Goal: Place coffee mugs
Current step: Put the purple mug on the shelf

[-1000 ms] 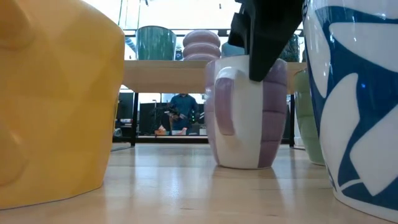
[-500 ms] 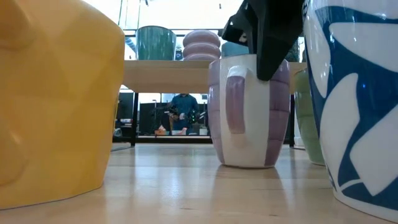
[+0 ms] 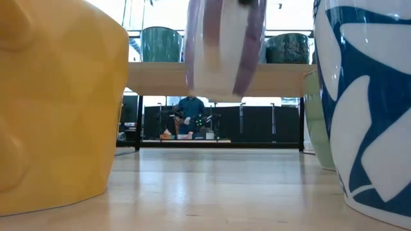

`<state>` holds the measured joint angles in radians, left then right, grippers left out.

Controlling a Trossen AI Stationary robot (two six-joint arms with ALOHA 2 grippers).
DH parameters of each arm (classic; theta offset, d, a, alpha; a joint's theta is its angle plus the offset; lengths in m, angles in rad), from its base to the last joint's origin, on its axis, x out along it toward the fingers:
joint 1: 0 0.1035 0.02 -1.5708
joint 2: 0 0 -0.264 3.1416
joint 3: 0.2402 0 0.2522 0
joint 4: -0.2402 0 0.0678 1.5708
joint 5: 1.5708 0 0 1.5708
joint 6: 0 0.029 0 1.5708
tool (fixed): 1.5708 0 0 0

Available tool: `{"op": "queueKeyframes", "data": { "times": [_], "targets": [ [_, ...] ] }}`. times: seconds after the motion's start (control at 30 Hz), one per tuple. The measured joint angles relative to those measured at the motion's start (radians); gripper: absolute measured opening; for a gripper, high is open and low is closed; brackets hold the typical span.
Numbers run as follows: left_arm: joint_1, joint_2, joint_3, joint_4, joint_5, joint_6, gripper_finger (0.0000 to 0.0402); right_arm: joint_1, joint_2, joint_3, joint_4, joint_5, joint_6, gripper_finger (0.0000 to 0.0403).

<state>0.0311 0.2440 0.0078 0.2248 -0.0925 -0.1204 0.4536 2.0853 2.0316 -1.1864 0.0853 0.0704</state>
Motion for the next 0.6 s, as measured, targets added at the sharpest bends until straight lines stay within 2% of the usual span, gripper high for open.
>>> {"op": "queueKeyframes", "data": {
  "times": [0.37, 0.6],
  "targets": [
    [0.000, 0.000, 0.000, -0.008, 0.000, -0.007, 0.0149, -0.009, 0.000, 0.202, -0.233, 0.057, -0.079, 0.0025],
    [0.000, 0.000, 0.000, -0.022, 0.000, -0.026, 0.0149, -0.031, -0.001, 0.279, -0.360, 0.091, -0.180, 0.0025]
  ]
}}
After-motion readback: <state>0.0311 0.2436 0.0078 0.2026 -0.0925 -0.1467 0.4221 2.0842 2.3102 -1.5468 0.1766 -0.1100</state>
